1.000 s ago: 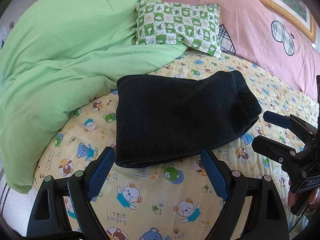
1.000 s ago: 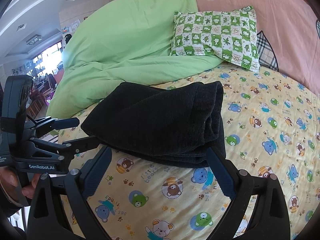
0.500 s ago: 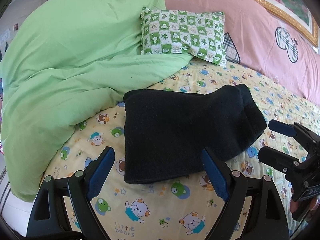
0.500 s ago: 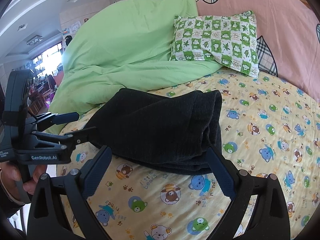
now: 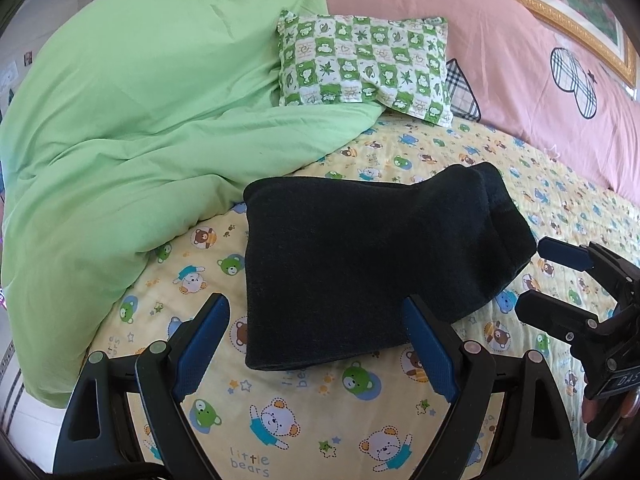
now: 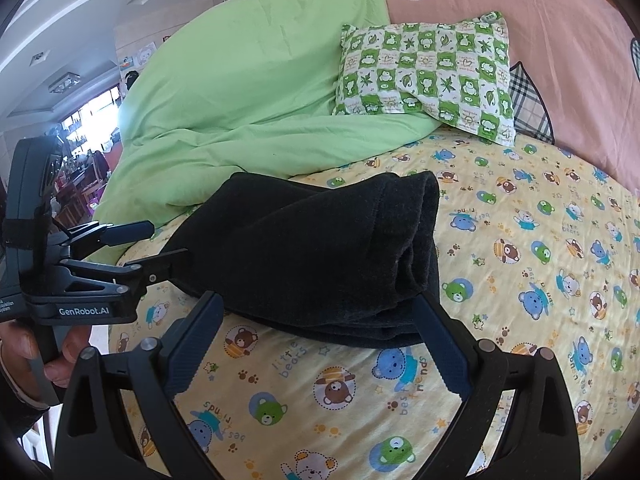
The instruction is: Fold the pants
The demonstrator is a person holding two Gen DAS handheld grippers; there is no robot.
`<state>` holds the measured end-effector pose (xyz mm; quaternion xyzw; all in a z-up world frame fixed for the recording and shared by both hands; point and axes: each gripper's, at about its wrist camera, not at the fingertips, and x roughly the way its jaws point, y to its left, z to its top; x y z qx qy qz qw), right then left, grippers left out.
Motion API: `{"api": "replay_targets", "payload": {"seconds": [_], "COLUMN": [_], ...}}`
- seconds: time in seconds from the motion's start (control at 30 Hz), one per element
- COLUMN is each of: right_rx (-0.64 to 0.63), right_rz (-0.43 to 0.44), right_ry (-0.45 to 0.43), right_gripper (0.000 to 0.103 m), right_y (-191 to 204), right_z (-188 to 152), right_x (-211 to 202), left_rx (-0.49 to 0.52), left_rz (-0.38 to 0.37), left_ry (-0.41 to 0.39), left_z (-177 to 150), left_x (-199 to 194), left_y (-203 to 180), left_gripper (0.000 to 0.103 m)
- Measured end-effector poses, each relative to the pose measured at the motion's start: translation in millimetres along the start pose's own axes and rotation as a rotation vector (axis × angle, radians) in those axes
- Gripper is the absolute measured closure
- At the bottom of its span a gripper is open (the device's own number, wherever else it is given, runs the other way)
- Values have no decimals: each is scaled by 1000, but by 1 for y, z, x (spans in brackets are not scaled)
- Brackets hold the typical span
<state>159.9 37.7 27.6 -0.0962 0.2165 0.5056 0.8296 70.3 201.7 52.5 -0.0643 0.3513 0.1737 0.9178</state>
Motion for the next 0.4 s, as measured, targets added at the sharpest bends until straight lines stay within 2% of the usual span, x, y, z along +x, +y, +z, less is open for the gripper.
{"api": "replay_targets", "payload": {"seconds": [0.4], "right_rx": [8], "right_rz": [-4], "right_ry": [-6], "right_gripper": [7], "right_y": [-1], "right_z": [0], "right_x": [-2], "left_rx": [12], "left_rz": [3], "left_ry": [4], "left_z": [0], "left_x": [-5], "left_y": [-5], "left_gripper": [15]}}
